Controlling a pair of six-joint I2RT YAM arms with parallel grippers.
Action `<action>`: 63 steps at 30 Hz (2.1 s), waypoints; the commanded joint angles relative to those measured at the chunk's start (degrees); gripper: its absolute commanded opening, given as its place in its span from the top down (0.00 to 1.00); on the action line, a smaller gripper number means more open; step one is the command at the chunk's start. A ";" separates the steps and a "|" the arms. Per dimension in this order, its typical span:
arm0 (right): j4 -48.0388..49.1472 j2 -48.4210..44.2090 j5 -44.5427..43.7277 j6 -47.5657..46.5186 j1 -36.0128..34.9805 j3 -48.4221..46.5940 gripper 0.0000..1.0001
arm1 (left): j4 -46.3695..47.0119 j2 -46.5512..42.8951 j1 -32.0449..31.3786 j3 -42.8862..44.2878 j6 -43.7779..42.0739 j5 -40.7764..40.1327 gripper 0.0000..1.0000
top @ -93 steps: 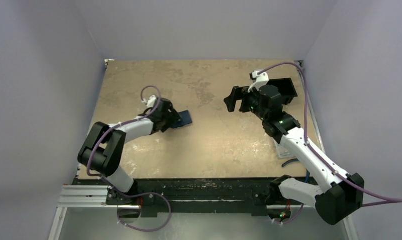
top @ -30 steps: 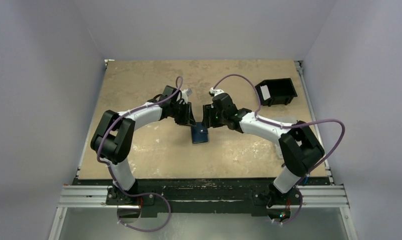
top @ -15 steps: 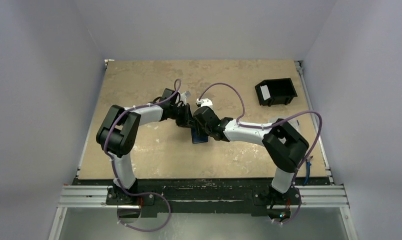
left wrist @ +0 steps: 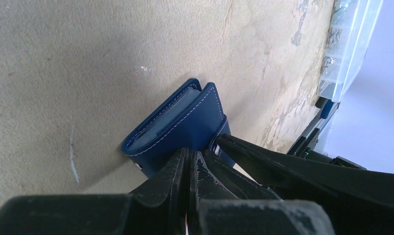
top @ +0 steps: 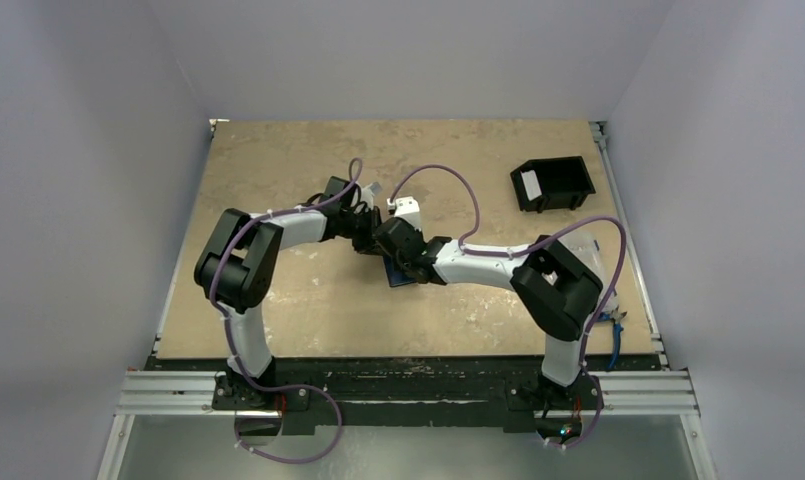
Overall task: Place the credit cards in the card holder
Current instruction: Open the card holder at the center of the board.
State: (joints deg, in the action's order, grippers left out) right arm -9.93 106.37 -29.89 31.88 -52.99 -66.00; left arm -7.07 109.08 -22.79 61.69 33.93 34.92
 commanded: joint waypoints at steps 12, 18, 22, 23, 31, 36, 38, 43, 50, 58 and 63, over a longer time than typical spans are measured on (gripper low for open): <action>19.84 -20.08 24.62 13.04 12.87 21.49 1.00 | -5.94 4.40 0.29 0.01 -2.75 -7.04 1.00; 12.88 -20.56 18.42 -1.44 10.94 15.50 0.88 | -5.38 4.85 0.28 0.02 -2.34 -6.04 1.00; 6.39 -15.13 9.82 -6.65 6.08 9.50 0.61 | -5.25 5.06 0.20 -0.08 -2.22 -5.64 1.00; 4.54 -13.39 7.73 -7.22 4.92 7.68 0.59 | -5.24 4.99 0.20 -0.08 -2.21 -5.73 1.00; -4.19 -2.71 -5.71 -10.84 -1.84 -2.25 0.56 | -5.34 5.02 0.20 -0.10 -2.29 -5.91 1.00; -5.75 1.56 -9.57 -12.21 -3.93 -5.30 0.65 | -5.19 5.42 0.20 0.02 -2.20 -5.58 1.00; -5.43 2.40 -9.85 -12.25 -4.05 -5.37 0.63 | -5.15 5.38 0.20 -0.07 -2.16 -5.56 1.00; -8.21 4.40 -14.95 -9.24 -4.11 -5.95 0.75 | -5.30 5.51 0.20 -0.04 -2.25 -5.87 1.00; -7.91 0.64 -18.17 -4.36 -4.14 -2.71 1.00 | -5.73 5.79 0.24 0.00 -2.59 -6.48 1.00; 13.28 -12.81 18.31 -0.42 9.62 12.53 1.00 | -6.32 6.37 0.20 0.18 -3.23 -7.01 1.00; 19.79 -13.13 36.14 0.53 14.73 15.45 1.00 | -5.99 4.93 -0.20 0.54 -5.07 -6.90 1.00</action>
State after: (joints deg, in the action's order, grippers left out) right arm 1.04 93.36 -11.73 30.33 -38.96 -51.79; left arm -8.03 111.24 -22.52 63.55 33.76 37.30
